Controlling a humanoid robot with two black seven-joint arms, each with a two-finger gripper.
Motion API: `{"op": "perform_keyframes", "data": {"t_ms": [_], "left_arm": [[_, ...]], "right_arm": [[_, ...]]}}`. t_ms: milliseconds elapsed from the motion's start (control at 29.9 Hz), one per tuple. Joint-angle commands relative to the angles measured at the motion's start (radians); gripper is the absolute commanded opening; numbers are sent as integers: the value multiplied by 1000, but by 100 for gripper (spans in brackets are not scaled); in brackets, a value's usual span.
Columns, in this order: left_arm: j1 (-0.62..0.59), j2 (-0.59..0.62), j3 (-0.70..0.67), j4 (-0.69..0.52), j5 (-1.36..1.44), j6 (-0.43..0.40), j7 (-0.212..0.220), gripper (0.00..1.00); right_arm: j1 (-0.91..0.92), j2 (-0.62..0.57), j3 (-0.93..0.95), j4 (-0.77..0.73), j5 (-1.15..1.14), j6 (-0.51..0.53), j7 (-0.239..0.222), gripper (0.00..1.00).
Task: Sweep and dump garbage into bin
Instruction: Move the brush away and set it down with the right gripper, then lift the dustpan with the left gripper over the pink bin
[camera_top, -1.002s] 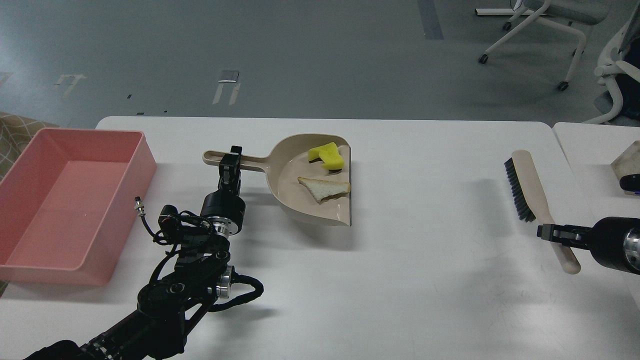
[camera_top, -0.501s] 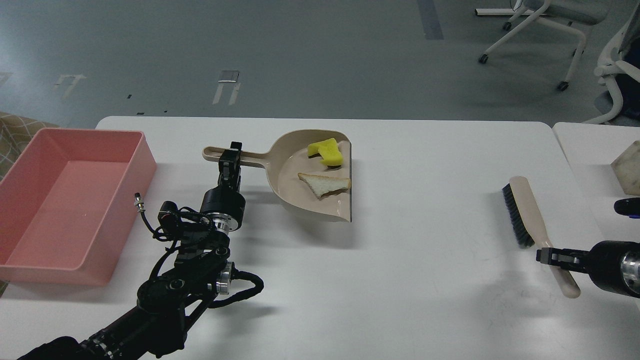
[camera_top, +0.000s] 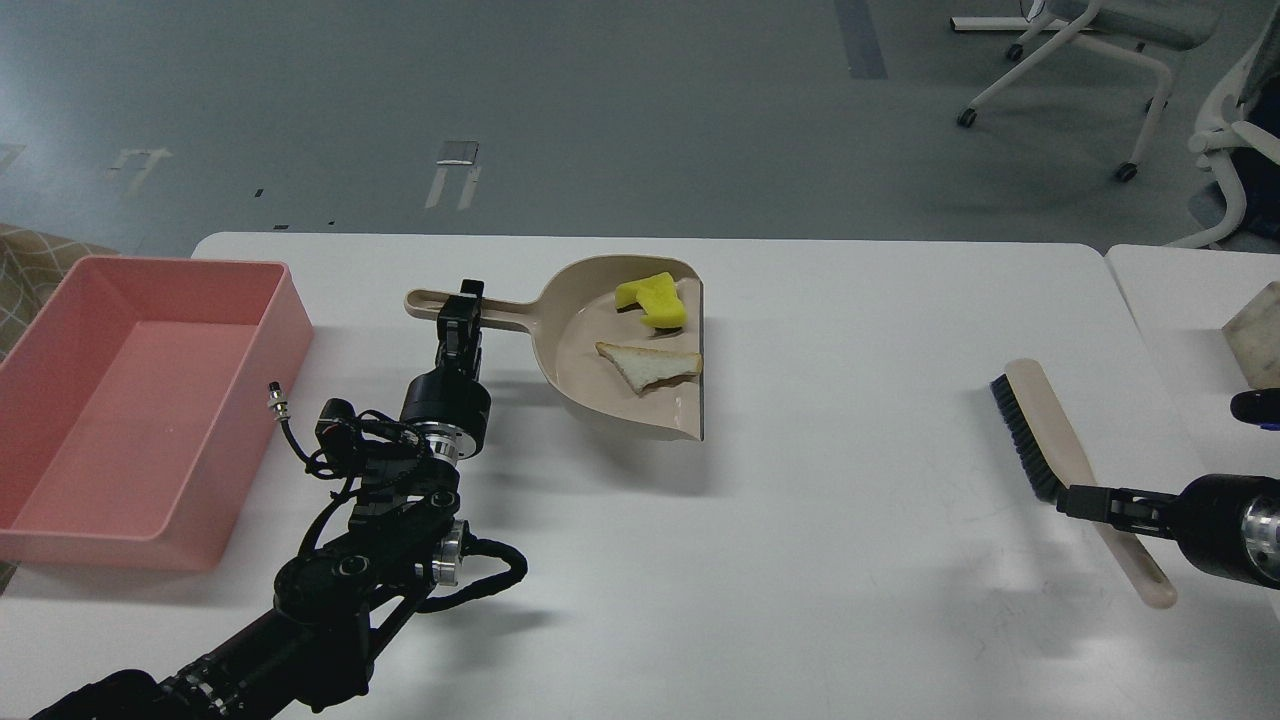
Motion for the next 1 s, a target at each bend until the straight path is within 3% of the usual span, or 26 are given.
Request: {"op": "perform_keyframes", "data": {"t_ms": [0,234,401,601,735,969], "left_arm": [[0,2,-2,0,0,0,0,0],[-15,14,-3,0,-32,0,0,0],[-41,26,-3,0,-60,0,0,0],[-77,26,-5,0,-81,0,0,0],[-94,45,-5,-1,-81,0,0,0],[-97,104,-5,-66,-89,0,0,0]], "right_arm": [[2,-1,24,1,5,0,1,99],[12,16,205,-14,58,0,0,100],[13,91,386,-25,69,0,-8,100],[12,287,596,-36,71,0,-8,100],[12,485,725,-80,71,0,-4,100],[13,688,803,-151,71,0,-2,100]]}}
